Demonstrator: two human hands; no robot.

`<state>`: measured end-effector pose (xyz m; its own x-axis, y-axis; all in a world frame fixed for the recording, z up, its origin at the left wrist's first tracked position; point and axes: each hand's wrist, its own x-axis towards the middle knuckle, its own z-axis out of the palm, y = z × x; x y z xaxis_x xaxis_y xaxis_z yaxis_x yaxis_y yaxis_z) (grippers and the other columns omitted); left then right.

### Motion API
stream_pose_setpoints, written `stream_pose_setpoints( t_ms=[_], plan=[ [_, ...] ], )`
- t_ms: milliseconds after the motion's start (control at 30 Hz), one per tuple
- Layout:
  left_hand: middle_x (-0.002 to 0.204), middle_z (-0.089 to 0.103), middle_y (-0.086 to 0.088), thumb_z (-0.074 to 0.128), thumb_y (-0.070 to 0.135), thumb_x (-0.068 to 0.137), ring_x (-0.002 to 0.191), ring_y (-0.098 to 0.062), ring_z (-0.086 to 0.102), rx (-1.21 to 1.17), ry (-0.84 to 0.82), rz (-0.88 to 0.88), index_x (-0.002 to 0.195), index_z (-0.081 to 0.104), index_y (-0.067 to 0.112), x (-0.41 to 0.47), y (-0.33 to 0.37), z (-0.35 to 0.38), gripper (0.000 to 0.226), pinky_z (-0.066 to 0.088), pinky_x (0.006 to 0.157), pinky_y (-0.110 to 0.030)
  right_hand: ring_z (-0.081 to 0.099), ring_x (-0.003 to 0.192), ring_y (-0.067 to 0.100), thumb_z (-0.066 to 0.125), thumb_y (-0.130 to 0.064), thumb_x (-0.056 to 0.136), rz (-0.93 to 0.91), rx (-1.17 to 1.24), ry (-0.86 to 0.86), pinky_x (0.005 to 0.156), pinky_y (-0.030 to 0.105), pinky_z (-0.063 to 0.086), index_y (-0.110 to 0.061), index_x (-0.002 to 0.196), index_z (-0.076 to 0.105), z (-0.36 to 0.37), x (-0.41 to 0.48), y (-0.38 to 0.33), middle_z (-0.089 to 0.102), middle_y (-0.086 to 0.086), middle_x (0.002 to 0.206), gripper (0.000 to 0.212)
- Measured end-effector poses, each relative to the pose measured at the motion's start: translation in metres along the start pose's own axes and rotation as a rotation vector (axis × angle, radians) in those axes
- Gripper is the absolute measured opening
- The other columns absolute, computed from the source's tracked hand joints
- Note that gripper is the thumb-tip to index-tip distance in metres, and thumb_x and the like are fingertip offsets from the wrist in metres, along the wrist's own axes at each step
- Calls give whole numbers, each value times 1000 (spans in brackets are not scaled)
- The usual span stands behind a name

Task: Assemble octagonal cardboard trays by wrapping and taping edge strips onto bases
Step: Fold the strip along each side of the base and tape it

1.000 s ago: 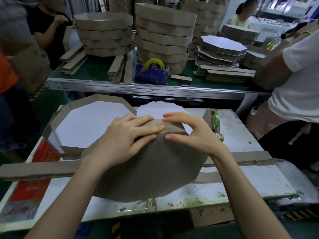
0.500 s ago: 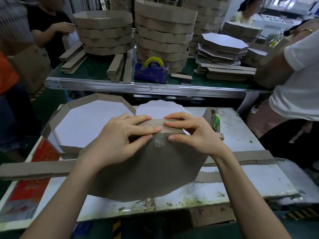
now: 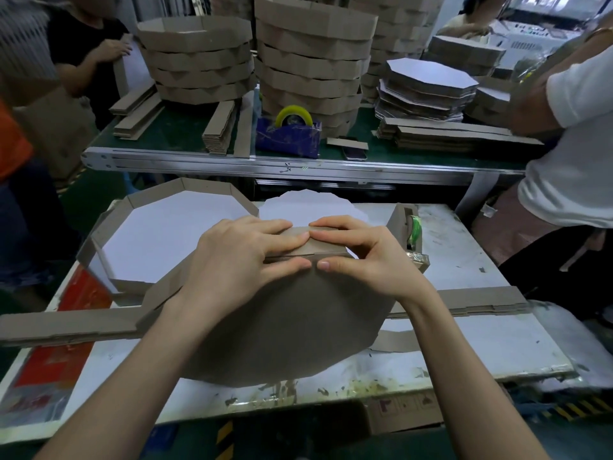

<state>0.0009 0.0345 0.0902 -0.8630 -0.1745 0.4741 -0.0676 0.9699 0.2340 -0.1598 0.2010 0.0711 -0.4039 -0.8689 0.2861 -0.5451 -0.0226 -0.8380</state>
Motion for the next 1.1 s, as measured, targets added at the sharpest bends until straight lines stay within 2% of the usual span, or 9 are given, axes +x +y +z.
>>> stream_pose_setpoints(
  t_ms=[133, 233, 367, 567, 667, 767, 867, 1000, 1100],
  plan=[
    [117, 68, 7, 56, 63, 82, 96, -23, 65, 121, -28, 45, 124, 66, 30, 0, -2, 0, 54, 49, 70, -36, 57, 126, 15, 81, -11, 79, 21, 66, -11, 110, 40, 44, -25, 131, 59, 0, 0, 0, 64, 3, 130, 59],
    [138, 54, 11, 55, 70, 79, 115, -19, 54, 251, -210, 29, 147, 39, 33, 4, 3, 1, 79, 43, 86, -36, 59, 124, 13, 82, -11, 76, 84, 127, -32, 109, 31, 44, -27, 136, 53, -5, 2, -1, 64, 1, 130, 69],
    [127, 59, 14, 35, 78, 80, 113, -14, 53, 217, -178, 31, 143, 43, 38, 25, 19, 2, 75, 42, 85, -32, 64, 116, 13, 71, -16, 87, 130, 258, -28, 95, 27, 52, -23, 126, 65, -19, 7, 3, 71, -3, 121, 40],
    [117, 65, 12, 40, 69, 85, 102, -17, 60, 180, -127, 29, 134, 56, 37, 30, 27, 18, 61, 45, 78, -32, 64, 89, 9, 55, -14, 100, 491, 220, 644, 73, 19, 54, -20, 109, 73, -55, 20, 82, 70, -9, 95, 21],
    [105, 71, 11, 44, 70, 85, 92, -18, 66, 167, 29, 30, 122, 67, 34, 23, 17, 22, 57, 50, 68, -31, 58, 84, 23, 47, -9, 98, 832, 121, 822, 73, 34, 51, -8, 122, 68, -81, 13, 150, 65, 6, 96, 32],
    [108, 69, 16, 38, 71, 84, 92, -14, 65, 197, 37, 23, 123, 64, 39, 20, 13, 25, 57, 46, 65, -27, 59, 109, 38, 49, -8, 98, 1075, -25, 824, 93, 44, 51, -2, 128, 61, -98, 2, 205, 62, 20, 122, 34],
    [113, 68, 17, 36, 74, 84, 94, -13, 64, 196, 9, -1, 126, 62, 41, 22, 13, 26, 59, 39, 63, -25, 56, 115, 43, 53, -11, 97, 1176, -86, 780, 94, 45, 52, 2, 129, 58, -108, 2, 233, 55, 23, 131, 35],
    [119, 66, 18, 36, 77, 84, 100, -12, 63, 180, -24, -37, 129, 58, 44, 21, 12, 26, 60, 45, 68, -29, 60, 109, 40, 58, -6, 94, 1227, -98, 700, 77, 37, 46, 10, 123, 56, -117, 6, 249, 60, 26, 119, 33],
    [119, 65, 20, 33, 79, 83, 102, -12, 63, 155, -46, -60, 131, 54, 47, 19, 14, 26, 61, 53, 70, -35, 60, 98, 33, 58, -2, 92, 1228, -11, 635, 83, 38, 52, 8, 126, 55, -122, 8, 254, 59, 16, 97, 35]
  ],
)
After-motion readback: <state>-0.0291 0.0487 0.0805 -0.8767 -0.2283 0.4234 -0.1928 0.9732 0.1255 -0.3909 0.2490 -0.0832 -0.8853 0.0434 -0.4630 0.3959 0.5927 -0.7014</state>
